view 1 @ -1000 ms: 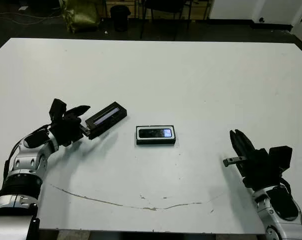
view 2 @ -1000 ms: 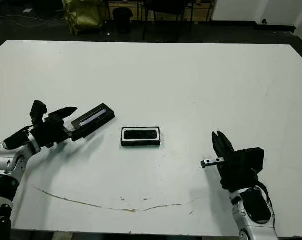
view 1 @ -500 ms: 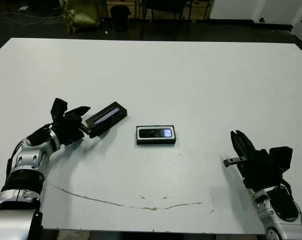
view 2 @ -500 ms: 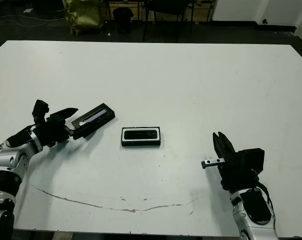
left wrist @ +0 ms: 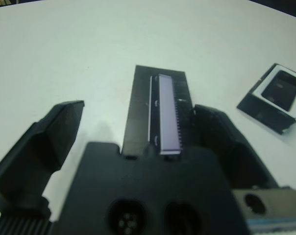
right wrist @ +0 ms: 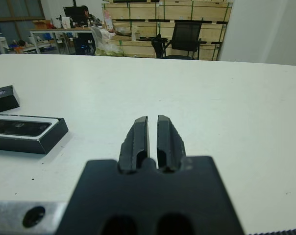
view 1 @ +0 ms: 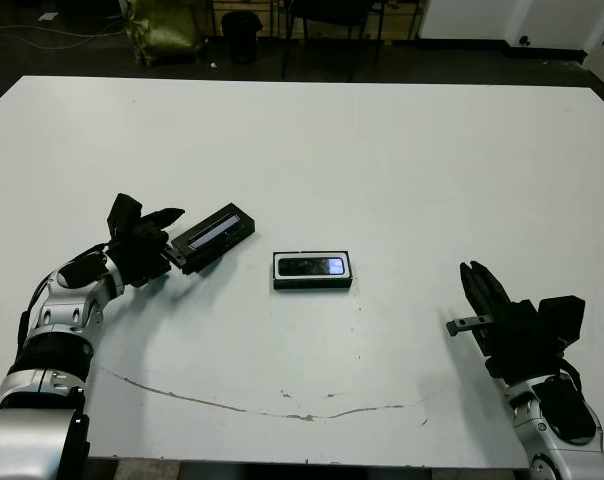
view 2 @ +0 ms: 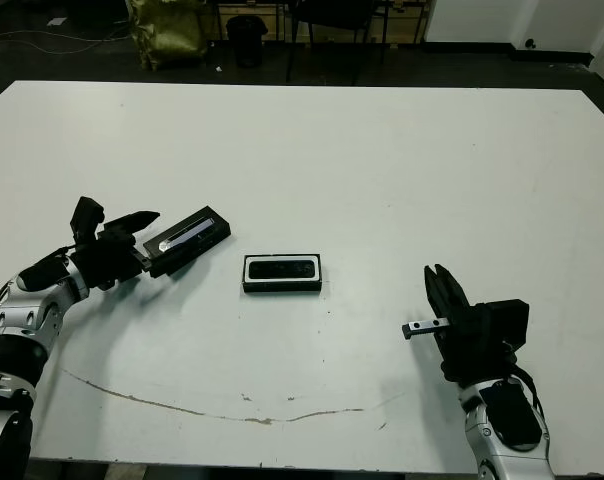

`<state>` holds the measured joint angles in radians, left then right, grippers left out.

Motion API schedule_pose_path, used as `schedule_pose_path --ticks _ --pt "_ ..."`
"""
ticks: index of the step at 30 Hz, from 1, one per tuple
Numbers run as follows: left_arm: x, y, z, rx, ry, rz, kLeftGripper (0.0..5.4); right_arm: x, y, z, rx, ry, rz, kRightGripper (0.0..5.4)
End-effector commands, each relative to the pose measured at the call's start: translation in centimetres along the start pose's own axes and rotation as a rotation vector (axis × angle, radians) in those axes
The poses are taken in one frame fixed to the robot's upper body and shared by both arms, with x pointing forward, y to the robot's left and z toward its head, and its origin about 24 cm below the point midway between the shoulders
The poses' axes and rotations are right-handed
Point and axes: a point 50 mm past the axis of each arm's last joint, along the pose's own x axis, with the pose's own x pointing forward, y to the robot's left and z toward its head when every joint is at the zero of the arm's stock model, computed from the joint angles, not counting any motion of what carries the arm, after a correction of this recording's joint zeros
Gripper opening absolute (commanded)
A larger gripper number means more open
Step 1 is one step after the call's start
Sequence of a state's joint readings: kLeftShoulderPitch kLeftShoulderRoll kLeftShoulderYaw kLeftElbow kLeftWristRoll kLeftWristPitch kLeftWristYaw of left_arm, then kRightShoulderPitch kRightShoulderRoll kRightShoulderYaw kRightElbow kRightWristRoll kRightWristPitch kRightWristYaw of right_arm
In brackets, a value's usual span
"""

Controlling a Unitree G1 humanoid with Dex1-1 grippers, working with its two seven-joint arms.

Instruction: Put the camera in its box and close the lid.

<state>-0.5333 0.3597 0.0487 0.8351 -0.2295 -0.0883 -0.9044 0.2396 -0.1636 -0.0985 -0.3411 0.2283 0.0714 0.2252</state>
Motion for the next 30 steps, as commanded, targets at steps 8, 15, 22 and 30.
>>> schedule_pose_path --ticks 8,15,22,30 --pt "-0.1 -0.4 -1.9 -0.011 0.097 -0.015 5.38 -0.2 -0.1 -0.4 0.002 0.032 -0.014 0.00" --pt "-0.2 -0.3 -2.5 -0.003 0.130 -0.005 5.38 -0.2 -0.1 -0.5 0.005 0.025 -0.007 0.00" --pt "-0.2 -0.3 -2.9 0.001 0.146 0.015 5.38 -0.1 -0.1 -0.7 0.016 0.030 -0.005 0.00" --pt "-0.2 -0.2 -3.0 -0.019 0.134 0.036 5.38 -0.4 0.2 -0.3 -0.024 0.048 -0.019 0.00"
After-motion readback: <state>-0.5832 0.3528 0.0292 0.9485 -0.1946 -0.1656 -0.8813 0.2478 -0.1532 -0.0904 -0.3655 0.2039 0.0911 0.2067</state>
